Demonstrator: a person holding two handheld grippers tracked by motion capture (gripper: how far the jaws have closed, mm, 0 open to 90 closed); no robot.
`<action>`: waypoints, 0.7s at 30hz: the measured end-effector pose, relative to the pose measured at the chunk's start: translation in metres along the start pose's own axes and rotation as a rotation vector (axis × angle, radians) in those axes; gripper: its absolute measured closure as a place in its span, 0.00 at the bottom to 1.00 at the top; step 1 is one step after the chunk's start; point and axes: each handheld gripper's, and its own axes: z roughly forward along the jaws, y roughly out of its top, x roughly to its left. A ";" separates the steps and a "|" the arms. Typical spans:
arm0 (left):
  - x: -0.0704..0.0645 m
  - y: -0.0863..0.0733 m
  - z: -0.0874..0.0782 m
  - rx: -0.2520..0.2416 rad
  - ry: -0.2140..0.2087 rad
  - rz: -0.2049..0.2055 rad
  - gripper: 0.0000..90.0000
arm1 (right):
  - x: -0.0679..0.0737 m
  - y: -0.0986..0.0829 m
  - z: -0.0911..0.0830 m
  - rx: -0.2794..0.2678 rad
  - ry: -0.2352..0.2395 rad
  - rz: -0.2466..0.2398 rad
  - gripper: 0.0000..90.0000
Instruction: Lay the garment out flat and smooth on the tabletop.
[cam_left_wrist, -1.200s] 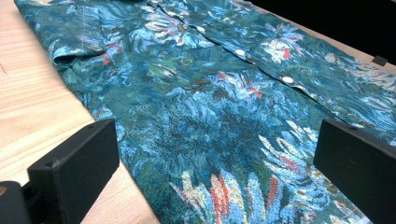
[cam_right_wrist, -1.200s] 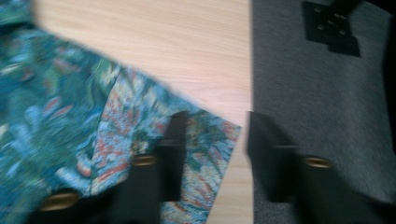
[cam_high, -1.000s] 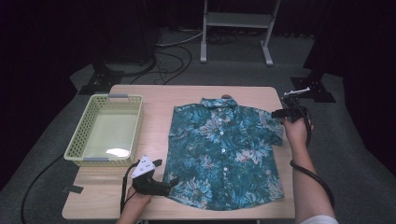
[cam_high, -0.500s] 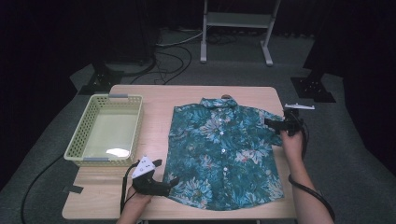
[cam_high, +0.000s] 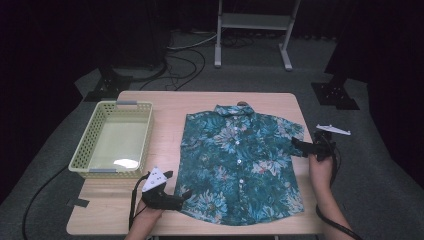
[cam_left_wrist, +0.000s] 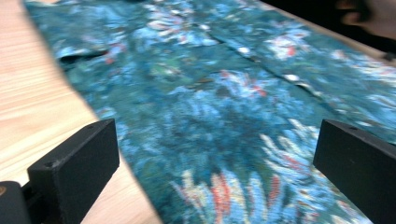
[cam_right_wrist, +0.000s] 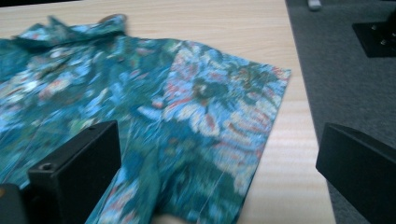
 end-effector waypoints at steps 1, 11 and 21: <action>0.000 0.001 -0.001 0.012 -0.005 -0.019 0.00 | 0.001 -0.003 -0.003 0.000 0.002 -0.005 0.00; -0.001 0.005 -0.004 0.030 0.020 -0.057 0.00 | 0.009 -0.035 -0.023 0.012 -0.005 -0.031 0.00; -0.003 0.005 -0.002 0.044 -0.010 -0.061 0.00 | 0.009 -0.060 -0.035 0.030 0.029 -0.028 0.00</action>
